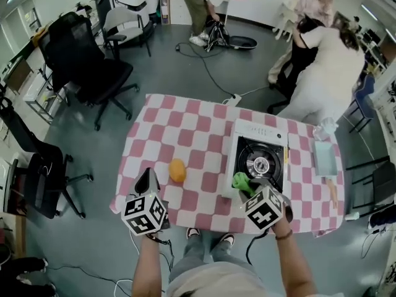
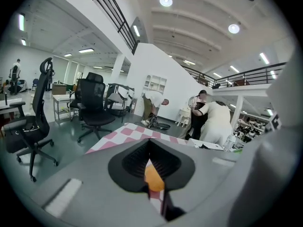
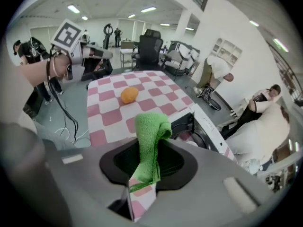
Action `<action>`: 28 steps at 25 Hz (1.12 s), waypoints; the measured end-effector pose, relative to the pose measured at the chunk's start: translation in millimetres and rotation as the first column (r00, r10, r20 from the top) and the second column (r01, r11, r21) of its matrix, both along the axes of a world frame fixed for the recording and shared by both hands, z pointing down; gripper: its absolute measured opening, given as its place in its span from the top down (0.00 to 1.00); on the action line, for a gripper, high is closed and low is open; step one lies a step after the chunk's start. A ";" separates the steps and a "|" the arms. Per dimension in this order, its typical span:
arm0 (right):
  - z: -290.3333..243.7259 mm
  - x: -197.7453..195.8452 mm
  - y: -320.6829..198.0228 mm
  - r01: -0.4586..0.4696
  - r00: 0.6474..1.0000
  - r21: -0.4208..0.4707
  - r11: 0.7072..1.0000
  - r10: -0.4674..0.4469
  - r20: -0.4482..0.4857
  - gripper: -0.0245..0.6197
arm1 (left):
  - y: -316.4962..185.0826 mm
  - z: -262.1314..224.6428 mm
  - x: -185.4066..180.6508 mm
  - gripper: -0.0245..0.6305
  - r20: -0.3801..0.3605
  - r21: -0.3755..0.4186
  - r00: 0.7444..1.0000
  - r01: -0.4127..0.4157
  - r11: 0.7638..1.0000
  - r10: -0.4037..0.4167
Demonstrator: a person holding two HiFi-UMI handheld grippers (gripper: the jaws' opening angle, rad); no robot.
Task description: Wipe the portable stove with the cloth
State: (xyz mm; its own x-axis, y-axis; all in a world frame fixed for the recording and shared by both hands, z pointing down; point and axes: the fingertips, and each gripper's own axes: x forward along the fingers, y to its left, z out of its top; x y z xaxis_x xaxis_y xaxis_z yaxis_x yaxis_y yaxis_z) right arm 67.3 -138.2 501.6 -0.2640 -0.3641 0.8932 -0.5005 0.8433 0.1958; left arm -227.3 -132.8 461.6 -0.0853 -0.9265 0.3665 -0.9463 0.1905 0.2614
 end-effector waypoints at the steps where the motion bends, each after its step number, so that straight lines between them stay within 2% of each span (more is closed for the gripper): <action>1: -11.3 7.7 -5.3 -0.026 0.999 0.027 0.999 0.025 0.047 0.82 | -4.5 -6.0 8.1 0.96 0.007 0.008 1.000 -0.013 1.000 0.013; 5: -58.4 51.6 -25.5 -0.176 0.966 0.138 0.975 0.144 0.217 0.82 | -27.9 -38.0 42.8 0.96 0.053 0.056 0.996 -0.082 0.995 0.079; 7: -82.4 82.3 -33.1 -0.262 0.933 0.189 0.946 0.198 0.302 0.82 | -38.3 -54.3 62.8 0.96 0.076 0.079 0.991 -0.115 0.990 0.109; 9: -105.2 119.6 -38.4 -0.352 0.889 0.244 0.904 0.241 0.390 0.82 | -44.5 -66.7 85.3 0.96 0.094 0.095 0.987 -0.138 0.986 0.130; 11: -124.1 159.7 -42.7 -0.461 0.832 0.311 0.831 0.284 0.476 0.82 | -52.8 -78.4 105.6 0.96 0.114 0.115 0.982 -0.163 0.980 0.150; 15: -149.9 232.4 -37.5 -0.659 0.716 0.426 0.620 0.345 0.607 0.82 | -71.0 -99.2 137.2 0.96 0.148 0.159 0.971 -0.208 0.965 0.185; 18: -160.2 276.5 -20.0 -0.768 0.618 0.440 0.466 0.357 0.701 0.82 | -75.7 -103.6 162.5 0.96 0.161 0.172 0.964 -0.238 0.956 0.211; 20: -158.7 299.2 -7.8 -0.828 0.542 0.406 0.387 0.365 0.757 0.82 | -77.7 -102.6 179.0 0.96 0.167 0.175 0.958 -0.263 0.949 0.234; 22: -154.2 316.8 1.9 -0.871 0.475 0.363 0.332 0.376 0.795 0.82 | -79.9 -101.7 193.9 0.96 0.172 0.179 0.951 -0.287 0.941 0.258; 24: -149.4 330.2 8.6 -0.894 0.434 0.333 0.301 0.393 0.811 0.82 | -81.5 -101.1 206.5 0.96 0.177 0.181 0.944 -0.309 0.934 0.278; 26: -146.1 338.8 13.3 -0.902 0.418 0.319 0.289 0.409 0.811 0.82 | -81.7 -100.7 214.9 0.96 0.181 0.181 0.939 -0.325 0.928 0.293; 28: -145.5 343.2 17.4 -0.903 0.419 0.321 0.286 0.418 0.806 0.82 | -80.3 -99.3 220.3 0.96 0.179 0.178 0.935 -0.337 0.924 0.306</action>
State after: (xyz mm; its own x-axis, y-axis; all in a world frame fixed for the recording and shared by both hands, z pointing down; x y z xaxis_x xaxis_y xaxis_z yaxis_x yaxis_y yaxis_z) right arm 410.5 -120.9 356.2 0.1317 -0.9846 0.1148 -0.9900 -0.1366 -0.0357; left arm -7.0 -213.1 362.3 0.1921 -0.9658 0.1740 -0.9778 -0.1733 0.1176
